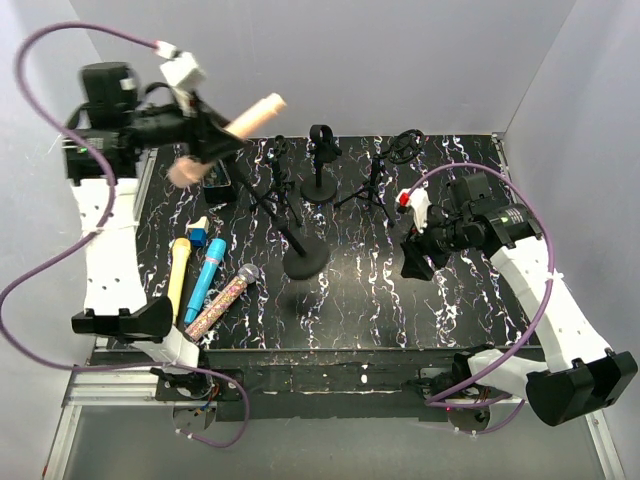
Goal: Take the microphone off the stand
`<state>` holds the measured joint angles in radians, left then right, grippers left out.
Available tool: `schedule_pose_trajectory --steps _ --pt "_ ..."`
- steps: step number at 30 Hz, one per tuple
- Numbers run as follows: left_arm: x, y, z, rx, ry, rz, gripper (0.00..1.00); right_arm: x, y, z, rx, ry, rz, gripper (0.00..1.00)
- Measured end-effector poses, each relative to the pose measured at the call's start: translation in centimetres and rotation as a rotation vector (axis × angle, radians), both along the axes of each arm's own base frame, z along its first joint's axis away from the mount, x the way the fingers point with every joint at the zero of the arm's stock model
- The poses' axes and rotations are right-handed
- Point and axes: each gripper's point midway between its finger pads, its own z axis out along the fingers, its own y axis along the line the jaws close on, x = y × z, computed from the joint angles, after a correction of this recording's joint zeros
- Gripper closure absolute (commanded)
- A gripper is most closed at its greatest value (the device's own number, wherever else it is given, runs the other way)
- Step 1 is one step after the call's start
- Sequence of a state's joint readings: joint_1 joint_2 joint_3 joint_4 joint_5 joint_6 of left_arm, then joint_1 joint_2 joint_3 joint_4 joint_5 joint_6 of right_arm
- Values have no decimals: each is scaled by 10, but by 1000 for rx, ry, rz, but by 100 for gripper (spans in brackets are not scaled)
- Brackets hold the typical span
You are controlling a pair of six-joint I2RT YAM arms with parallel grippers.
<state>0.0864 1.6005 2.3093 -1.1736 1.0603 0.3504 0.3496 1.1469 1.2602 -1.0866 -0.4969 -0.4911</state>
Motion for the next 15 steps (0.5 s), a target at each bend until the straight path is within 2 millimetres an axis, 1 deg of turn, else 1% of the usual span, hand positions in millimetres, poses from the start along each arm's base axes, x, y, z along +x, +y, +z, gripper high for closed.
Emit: schedule_pose_trajectory --steps 2,3,6,9,11,13,15 --pt "-15 -46 -8 18 -4 -147 100 -3 -2 0 -12 -3 25 30" --pt "-23 -65 -13 27 -1 -207 100 -5 -4 0 -19 -5 41 30" --pt "-35 -102 -30 67 7 -317 100 -10 -7 3 -33 -38 89 28" --pt "-38 -130 -50 133 4 -376 100 -16 -10 11 -32 -98 118 27" --pt "-38 -145 -64 190 -16 -400 100 -21 -13 21 -18 -156 124 27" --pt "-37 -155 -76 242 -35 -410 100 -25 -13 29 4 -219 123 27" --pt "-37 -165 -86 292 -51 -417 100 -29 -13 27 25 -256 126 27"
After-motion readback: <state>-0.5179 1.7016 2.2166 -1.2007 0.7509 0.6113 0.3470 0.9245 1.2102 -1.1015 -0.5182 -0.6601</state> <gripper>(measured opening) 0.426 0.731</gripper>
